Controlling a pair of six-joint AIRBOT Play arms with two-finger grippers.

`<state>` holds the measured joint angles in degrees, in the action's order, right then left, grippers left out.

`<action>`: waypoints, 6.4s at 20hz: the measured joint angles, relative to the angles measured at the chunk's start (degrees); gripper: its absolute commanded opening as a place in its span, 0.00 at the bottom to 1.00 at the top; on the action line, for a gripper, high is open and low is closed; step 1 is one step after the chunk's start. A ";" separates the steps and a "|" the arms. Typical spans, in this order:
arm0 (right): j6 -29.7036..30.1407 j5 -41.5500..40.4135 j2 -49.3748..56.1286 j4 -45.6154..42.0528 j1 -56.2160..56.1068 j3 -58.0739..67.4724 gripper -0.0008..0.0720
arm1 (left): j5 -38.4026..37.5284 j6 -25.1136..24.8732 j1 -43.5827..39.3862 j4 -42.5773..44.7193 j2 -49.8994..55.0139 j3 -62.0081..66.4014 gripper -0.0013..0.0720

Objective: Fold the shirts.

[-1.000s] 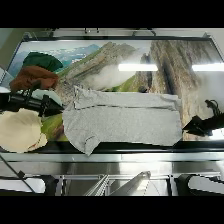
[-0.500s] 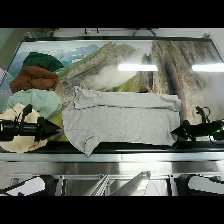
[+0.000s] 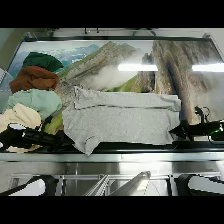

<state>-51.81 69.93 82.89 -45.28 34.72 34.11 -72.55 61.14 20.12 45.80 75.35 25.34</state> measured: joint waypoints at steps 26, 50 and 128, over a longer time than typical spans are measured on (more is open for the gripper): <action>-7.54 11.85 -6.49 4.15 9.18 9.27 0.03 | -11.26 -4.48 0.74 -10.80 -1.64 16.55 0.04; -3.61 -13.64 -1.88 1.44 -3.58 18.53 0.90 | -14.32 4.26 -12.55 -17.42 44.35 85.53 0.49; -33.44 -7.91 22.05 2.16 -42.84 41.18 0.92 | -9.94 -10.21 -4.33 -27.87 -3.98 30.32 0.89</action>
<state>-85.25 62.02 104.95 -43.11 -8.12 75.29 -82.50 50.94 15.79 17.93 71.37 55.66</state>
